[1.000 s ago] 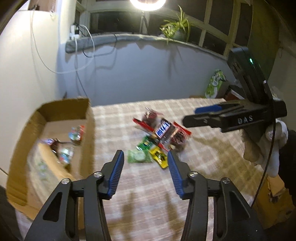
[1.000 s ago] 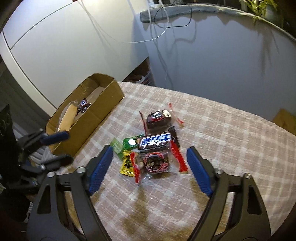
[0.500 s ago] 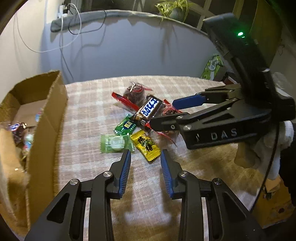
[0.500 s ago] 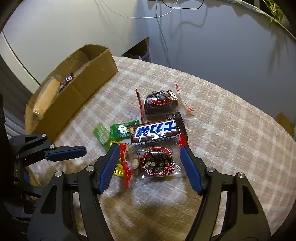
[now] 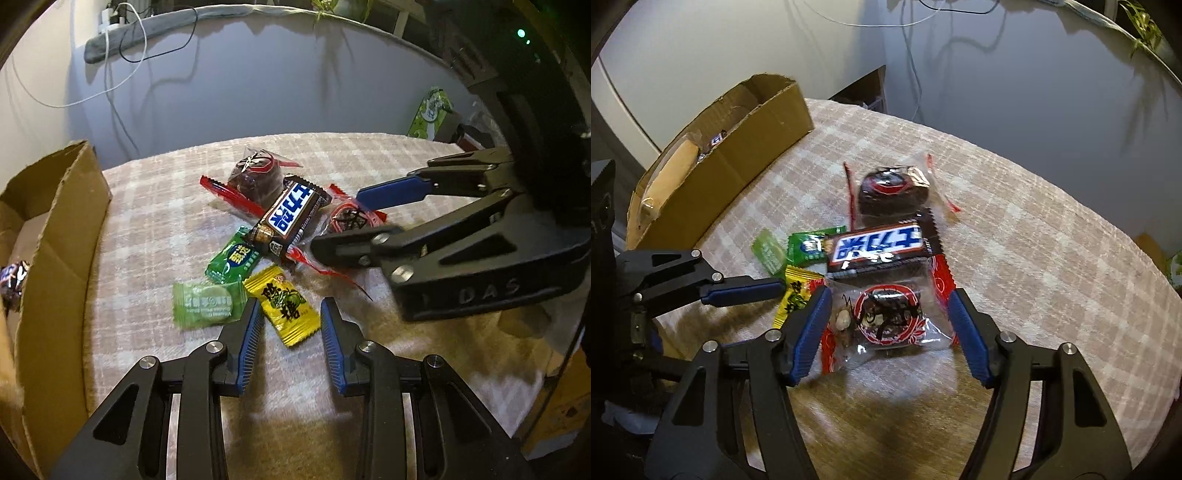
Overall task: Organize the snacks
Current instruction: 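Grasp the yellow candy packet with the left gripper while the right grasps the chocolate-ball bag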
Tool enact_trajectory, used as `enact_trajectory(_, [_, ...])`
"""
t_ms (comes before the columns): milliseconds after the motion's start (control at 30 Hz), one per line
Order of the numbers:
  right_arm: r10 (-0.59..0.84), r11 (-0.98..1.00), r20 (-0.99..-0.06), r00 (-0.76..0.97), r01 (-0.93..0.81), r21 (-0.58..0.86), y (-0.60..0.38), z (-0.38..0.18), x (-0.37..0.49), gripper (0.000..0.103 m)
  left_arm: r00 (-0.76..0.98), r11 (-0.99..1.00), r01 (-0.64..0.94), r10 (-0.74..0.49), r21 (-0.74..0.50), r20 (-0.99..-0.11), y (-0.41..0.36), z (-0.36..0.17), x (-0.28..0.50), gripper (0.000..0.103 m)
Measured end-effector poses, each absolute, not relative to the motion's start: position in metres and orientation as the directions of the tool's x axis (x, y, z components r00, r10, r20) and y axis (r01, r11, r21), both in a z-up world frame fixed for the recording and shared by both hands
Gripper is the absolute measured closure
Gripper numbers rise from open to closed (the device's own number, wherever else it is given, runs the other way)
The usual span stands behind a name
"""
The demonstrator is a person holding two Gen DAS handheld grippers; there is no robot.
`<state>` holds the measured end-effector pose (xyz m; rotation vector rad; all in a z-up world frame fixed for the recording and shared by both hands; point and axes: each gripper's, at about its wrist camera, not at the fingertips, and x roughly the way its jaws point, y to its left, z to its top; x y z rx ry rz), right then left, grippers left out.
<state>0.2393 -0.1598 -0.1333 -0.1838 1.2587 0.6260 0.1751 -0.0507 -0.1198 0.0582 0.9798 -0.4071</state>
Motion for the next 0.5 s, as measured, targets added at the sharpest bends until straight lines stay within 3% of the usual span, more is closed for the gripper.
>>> enact_trajectory(67, [0.355, 0.825, -0.921, 0.159, -0.518, 0.228, -0.168, -0.132, 0.242, 0.044, 0.491, 0.925, 0.362, -0.294, -0.114, -0.820, -0.056, -0.121, 0.177, 0.071])
enact_trajectory(267, [0.388, 0.830, -0.910, 0.150, -0.486, 0.274, -0.181, -0.131, 0.246, 0.044, 0.520, 0.925, 0.380, -0.230, -0.019, -0.822, -0.069, -0.122, 0.179, 0.071])
enact_trajectory(500, [0.390, 0.825, -0.909, 0.144, -0.494, 0.276, -0.177, -0.132, 0.244, 0.036, 0.544, 0.929, 0.370, -0.205, 0.013, -0.814, -0.070, -0.123, 0.181, 0.080])
